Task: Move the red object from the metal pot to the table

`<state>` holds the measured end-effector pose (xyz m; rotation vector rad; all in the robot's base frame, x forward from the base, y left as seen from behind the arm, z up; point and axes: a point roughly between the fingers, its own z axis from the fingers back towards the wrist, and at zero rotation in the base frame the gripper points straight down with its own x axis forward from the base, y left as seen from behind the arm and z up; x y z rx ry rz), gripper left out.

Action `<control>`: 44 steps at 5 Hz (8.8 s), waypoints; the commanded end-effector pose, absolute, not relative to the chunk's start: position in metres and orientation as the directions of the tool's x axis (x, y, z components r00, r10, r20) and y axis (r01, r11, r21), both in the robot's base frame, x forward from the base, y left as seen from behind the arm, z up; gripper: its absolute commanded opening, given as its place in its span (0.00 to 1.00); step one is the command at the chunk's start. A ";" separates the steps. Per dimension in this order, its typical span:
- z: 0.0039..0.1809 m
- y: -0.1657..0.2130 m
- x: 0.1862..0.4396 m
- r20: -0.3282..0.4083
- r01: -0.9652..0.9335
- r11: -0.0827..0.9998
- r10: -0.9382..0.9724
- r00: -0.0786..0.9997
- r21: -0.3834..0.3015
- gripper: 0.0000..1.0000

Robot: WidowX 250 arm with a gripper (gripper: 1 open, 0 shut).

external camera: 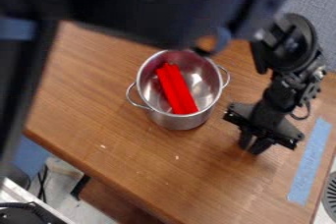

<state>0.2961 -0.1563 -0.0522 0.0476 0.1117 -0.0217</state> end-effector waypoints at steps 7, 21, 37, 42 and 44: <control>0.041 -0.128 0.302 -0.031 -0.700 0.697 0.705 0.709 -0.157 1.00; 0.144 -0.016 0.227 0.105 0.259 0.938 -0.241 0.965 -0.229 1.00; 0.062 0.002 0.286 0.107 -0.418 0.855 0.468 0.877 -0.308 0.00; 0.076 -0.043 0.321 0.081 -0.499 0.809 0.545 0.834 -0.311 0.00; 0.061 -0.042 0.327 0.013 -0.533 0.796 0.559 0.829 -0.287 0.00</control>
